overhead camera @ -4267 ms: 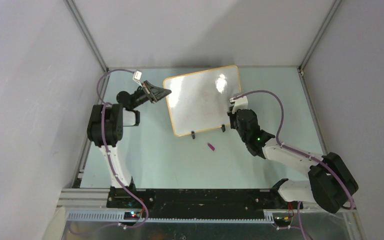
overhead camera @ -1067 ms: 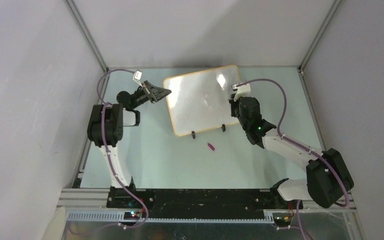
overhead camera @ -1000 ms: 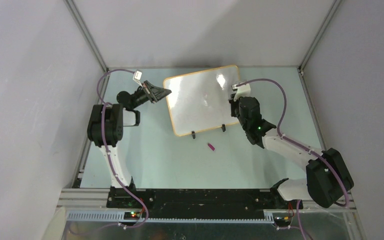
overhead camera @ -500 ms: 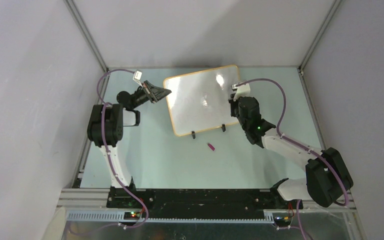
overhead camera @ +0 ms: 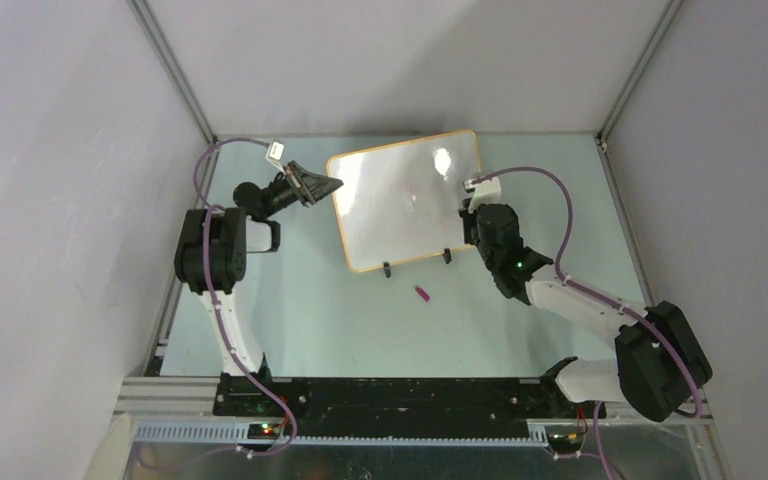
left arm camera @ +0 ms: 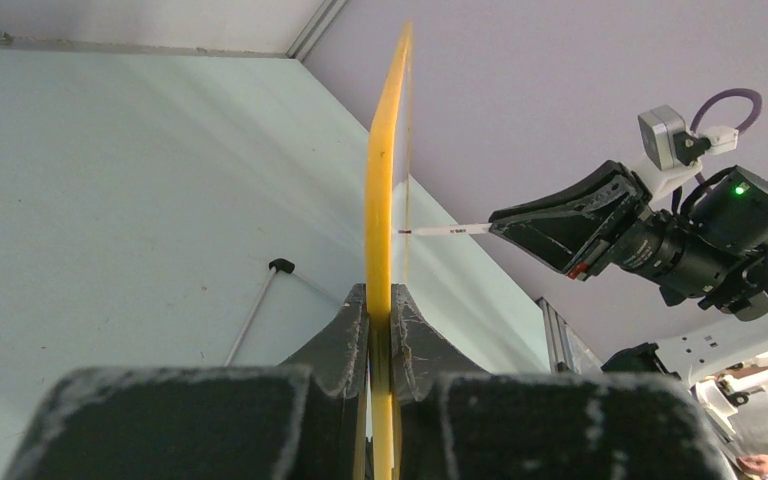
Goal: Write a sentence on the whiteboard
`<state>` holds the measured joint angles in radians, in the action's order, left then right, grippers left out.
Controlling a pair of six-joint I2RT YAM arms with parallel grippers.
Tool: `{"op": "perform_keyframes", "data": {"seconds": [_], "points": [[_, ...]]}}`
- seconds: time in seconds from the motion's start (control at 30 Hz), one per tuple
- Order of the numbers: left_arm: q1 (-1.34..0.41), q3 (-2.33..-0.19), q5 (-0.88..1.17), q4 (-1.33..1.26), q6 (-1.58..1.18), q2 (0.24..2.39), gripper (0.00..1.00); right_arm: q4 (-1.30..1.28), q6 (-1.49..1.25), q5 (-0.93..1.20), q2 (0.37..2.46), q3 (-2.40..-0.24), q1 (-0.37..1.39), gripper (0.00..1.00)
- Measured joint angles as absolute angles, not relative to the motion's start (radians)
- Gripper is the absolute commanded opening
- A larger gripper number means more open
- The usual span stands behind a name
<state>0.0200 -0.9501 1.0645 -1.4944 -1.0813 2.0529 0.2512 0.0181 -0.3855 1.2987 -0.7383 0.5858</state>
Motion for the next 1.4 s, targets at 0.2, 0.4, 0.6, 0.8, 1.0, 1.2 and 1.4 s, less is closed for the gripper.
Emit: {"op": "perform_keyframes", "data": {"seconds": [0.2, 0.4, 0.6, 0.8, 1.0, 1.2, 1.4], "points": [[0.020, -0.950, 1.065, -1.494, -1.081, 2.053, 0.00, 0.241, 0.015, -0.393, 1.281, -0.705, 0.597, 0.00], [0.020, -0.950, 1.065, -1.494, -1.081, 2.053, 0.00, 0.236, 0.000, -0.404, 1.266, -0.678, 0.607, 0.00], [0.020, -0.950, 1.065, -1.494, -1.081, 2.053, 0.00, 0.217, -0.008, -0.415, 1.256, -0.667, 0.607, 0.00], [0.020, -0.950, 1.065, -1.494, -1.081, 2.053, 0.00, 0.204, -0.010, -0.430, 1.252, -0.667, 0.601, 0.00], [0.020, -0.950, 1.065, -1.494, -1.081, 2.053, 0.00, 0.199, -0.012, -0.430, 1.252, -0.667, 0.586, 0.00], [0.020, -0.950, 1.065, -1.494, -1.081, 2.053, 0.00, 0.200, -0.012, -0.425, 1.252, -0.667, 0.579, 0.00], [0.020, -0.950, 1.065, -1.494, -1.081, 2.053, 0.00, 0.212, -0.012, -0.418, 1.252, -0.667, 0.597, 0.00]]}}
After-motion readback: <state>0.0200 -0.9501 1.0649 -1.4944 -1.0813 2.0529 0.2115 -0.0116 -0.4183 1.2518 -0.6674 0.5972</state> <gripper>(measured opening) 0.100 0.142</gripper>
